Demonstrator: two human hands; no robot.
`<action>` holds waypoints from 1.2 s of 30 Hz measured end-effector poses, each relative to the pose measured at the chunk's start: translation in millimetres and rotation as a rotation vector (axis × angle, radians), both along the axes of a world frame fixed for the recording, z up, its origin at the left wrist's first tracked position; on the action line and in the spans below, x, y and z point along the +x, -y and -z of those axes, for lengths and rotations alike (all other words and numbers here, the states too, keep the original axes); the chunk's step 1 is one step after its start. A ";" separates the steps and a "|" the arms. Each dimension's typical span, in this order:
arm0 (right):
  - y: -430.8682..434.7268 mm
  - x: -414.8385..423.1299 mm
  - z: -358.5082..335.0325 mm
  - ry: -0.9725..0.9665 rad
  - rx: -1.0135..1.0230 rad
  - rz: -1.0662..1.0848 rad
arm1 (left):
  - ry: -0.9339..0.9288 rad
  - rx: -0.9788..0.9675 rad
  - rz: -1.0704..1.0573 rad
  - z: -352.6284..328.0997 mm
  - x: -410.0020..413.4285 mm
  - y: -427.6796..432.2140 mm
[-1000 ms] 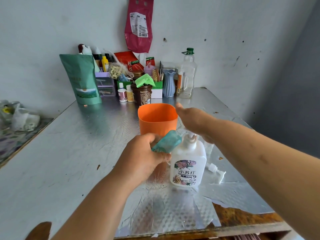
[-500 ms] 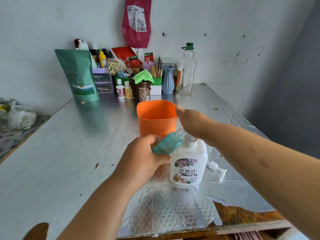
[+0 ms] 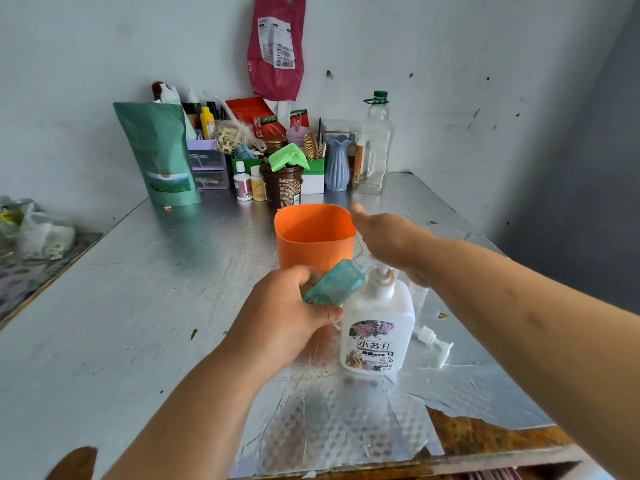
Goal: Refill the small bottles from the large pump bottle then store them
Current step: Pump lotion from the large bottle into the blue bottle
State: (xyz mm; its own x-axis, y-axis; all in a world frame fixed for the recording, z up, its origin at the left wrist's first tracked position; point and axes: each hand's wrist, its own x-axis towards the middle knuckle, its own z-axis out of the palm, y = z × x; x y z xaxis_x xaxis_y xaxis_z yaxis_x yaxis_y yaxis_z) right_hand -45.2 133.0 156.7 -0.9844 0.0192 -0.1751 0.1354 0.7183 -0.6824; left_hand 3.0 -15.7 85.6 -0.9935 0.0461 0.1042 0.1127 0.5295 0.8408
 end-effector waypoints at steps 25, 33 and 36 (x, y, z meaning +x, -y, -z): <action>0.4 3.5 -2.7 -0.005 -0.001 -0.007 | 0.001 -0.023 -0.021 -1.5 2.9 -1.1; -1.4 4.5 -0.8 0.009 0.069 -0.038 | 0.006 -0.021 -0.014 0.0 1.6 -0.8; -1.5 -3.0 6.2 -0.026 0.077 0.015 | 0.010 -0.020 -0.009 3.3 0.9 -0.6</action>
State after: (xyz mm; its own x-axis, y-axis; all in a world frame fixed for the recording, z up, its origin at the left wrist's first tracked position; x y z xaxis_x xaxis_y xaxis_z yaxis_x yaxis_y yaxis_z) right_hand -48.2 134.5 150.5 -0.9881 0.0467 -0.1465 0.1295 0.7668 -0.6287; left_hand 3.9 -15.1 82.3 -0.9949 0.0389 0.0930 0.0991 0.5470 0.8313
